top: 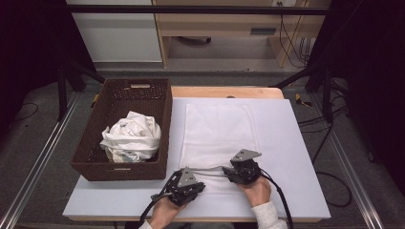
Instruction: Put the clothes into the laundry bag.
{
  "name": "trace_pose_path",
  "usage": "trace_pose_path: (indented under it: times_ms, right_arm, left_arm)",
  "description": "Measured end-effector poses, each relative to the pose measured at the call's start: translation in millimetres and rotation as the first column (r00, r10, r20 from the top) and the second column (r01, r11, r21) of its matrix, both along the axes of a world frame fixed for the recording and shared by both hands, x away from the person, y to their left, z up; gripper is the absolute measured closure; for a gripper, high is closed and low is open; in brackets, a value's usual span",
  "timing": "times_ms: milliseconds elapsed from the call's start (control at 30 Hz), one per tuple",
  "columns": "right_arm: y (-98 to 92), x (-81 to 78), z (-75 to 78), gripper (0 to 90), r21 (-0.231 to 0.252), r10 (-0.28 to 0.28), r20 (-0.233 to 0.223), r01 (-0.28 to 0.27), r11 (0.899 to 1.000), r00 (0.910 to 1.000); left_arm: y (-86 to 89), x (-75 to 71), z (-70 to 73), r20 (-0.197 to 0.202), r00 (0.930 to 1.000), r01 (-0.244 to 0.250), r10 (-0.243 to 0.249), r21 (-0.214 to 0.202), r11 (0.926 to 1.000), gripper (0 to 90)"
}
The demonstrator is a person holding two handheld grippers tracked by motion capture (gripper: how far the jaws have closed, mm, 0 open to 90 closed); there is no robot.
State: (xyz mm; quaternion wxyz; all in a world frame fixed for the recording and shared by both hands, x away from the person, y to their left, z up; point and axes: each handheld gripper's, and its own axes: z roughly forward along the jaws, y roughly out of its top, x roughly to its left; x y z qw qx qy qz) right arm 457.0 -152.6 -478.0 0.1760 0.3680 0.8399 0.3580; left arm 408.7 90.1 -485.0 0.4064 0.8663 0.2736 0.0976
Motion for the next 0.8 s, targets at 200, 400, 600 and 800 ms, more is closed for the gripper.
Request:
trace_pose_path:
  times_ms: [200, 400, 600, 800]
  right_arm:
    - [0.5, 1.9, -1.6, 67.2, -0.020, -0.007, -0.012, 0.007, 1.000, 0.9999]
    - [-0.2, 3.7, -0.1, 84.8, -0.033, 0.006, -0.022, -0.007, 0.999, 0.9997]
    - [-3.0, 1.1, 6.5, 88.1, -0.010, -0.004, 0.021, 0.004, 1.000, 0.9998]
    - [-5.5, -4.5, 20.6, 88.2, 0.021, 0.008, 0.076, -0.010, 1.000, 0.9971]
  left_arm:
    - [0.9, 0.3, -1.0, -0.002, 1.0000, -0.007, 0.007, -0.007, 1.0000, 87.9]
    - [0.2, 0.2, -0.9, 0.002, 1.0000, -0.009, 0.009, -0.004, 0.9999, 88.7]
    - [-1.6, 1.1, 2.1, 0.014, 0.9999, -0.007, 0.006, 0.013, 0.9999, 85.7]
    - [-6.1, 14.9, 33.6, 0.126, 0.9898, -0.062, 0.067, -0.045, 0.9971, 63.4]
